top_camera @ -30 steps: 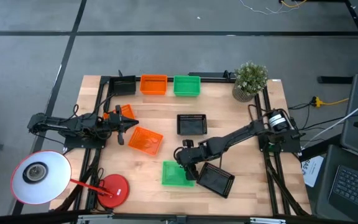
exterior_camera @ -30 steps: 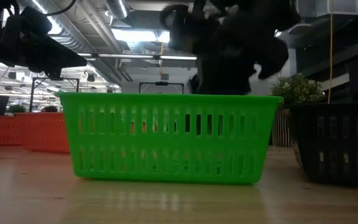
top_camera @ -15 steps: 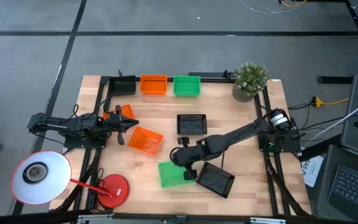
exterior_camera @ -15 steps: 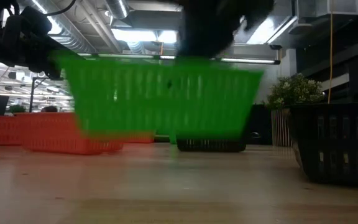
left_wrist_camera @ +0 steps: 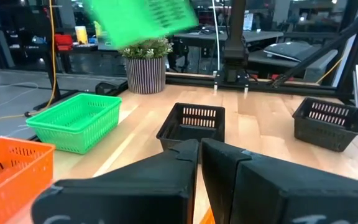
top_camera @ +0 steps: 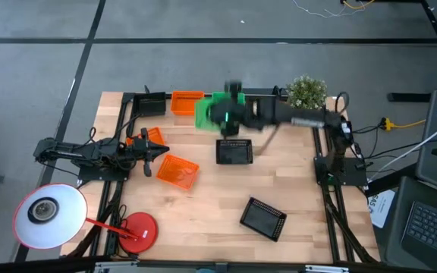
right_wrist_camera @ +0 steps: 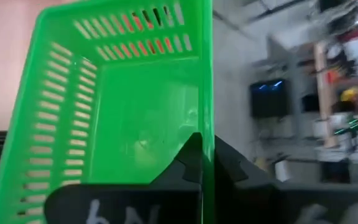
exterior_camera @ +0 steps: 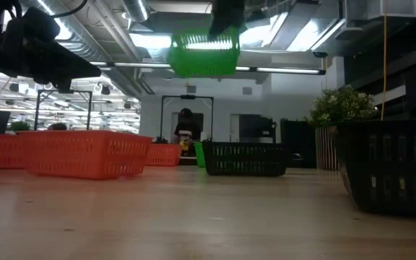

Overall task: Stack baskets by color
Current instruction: Stack the bottom green bin on top of the green bin

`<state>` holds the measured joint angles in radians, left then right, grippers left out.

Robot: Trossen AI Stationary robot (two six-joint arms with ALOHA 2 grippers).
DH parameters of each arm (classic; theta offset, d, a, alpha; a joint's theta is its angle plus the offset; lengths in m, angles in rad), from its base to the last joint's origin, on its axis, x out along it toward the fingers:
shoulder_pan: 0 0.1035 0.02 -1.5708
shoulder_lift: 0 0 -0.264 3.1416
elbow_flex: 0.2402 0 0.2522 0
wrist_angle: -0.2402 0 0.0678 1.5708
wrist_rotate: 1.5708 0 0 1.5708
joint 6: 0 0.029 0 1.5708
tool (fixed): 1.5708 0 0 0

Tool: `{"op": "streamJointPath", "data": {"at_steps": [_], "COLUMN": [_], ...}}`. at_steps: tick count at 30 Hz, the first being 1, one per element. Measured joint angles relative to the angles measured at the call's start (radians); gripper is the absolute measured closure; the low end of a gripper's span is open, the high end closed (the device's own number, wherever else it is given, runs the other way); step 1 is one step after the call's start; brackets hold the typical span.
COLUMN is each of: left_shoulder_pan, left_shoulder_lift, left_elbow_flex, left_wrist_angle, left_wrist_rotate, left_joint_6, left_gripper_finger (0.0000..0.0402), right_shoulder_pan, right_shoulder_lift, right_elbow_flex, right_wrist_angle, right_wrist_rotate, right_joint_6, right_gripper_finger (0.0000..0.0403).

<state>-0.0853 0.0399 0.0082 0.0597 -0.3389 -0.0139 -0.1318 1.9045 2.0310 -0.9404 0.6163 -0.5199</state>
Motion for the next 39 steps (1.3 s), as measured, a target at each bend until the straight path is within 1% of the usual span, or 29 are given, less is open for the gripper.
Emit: {"op": "streamJointPath", "data": {"at_steps": [2,3,6,8,12,16,17,19,24,27,32,39], "left_shoulder_pan": [0.000,0.000,0.000,0.000,0.000,0.000,0.000,0.000,0.000,0.000,0.000,0.000], "left_shoulder_lift": [0.000,0.000,0.000,0.000,0.000,0.000,0.000,0.000,0.000,0.000,0.000,0.000], "left_elbow_flex": [0.000,0.000,0.000,0.000,0.000,0.000,0.000,0.000,0.000,0.000,0.000,0.000], "left_wrist_angle": [0.000,0.000,0.000,0.000,0.000,0.000,0.000,0.000,0.000,0.000,0.000,0.000], "left_wrist_rotate": [0.000,-0.001,-0.006,-0.006,-0.010,-0.010,-0.010,-0.011,-0.015,-0.015,-0.015,-0.015], "left_joint_6": [0.022,0.024,0.025,0.026,0.027,0.043,0.057,0.081,0.097,0.098,0.098,0.097], "left_gripper_finger": [0.0390,0.0390,0.0390,0.0390,0.0390,0.0390,0.0390,0.0390,0.0390,0.0390,0.0390,0.0390], "right_shoulder_pan": [-0.116,-0.176,-0.346,-0.438,-0.565,-0.624,-0.630,-0.633,-0.634,-0.634,-0.633,-0.634], "right_shoulder_lift": [0.000,0.000,0.006,0.011,0.014,0.016,0.016,0.015,0.015,0.015,0.020,0.028], "right_elbow_flex": [0.002,-0.004,-0.051,-0.111,-0.251,-0.380,-0.399,-0.432,-0.459,-0.466,-0.466,-0.465], "right_wrist_angle": [-0.005,0.000,0.026,0.070,0.230,0.378,0.411,0.463,0.488,0.497,0.552,0.580], "right_wrist_rotate": [-0.125,-0.205,-0.494,-0.640,-0.784,-0.956,-0.980,-0.987,-1.009,-0.998,-0.944,-0.952], "right_joint_6": [-0.020,-0.035,-0.060,-0.063,-0.085,-0.129,-0.133,-0.158,-0.167,-0.168,-0.168,-0.168], "right_gripper_finger": [0.0402,0.0402,0.0402,0.0402,0.0402,0.0403,0.0403,0.0403,0.0401,0.0393,0.0378,0.0374]}}
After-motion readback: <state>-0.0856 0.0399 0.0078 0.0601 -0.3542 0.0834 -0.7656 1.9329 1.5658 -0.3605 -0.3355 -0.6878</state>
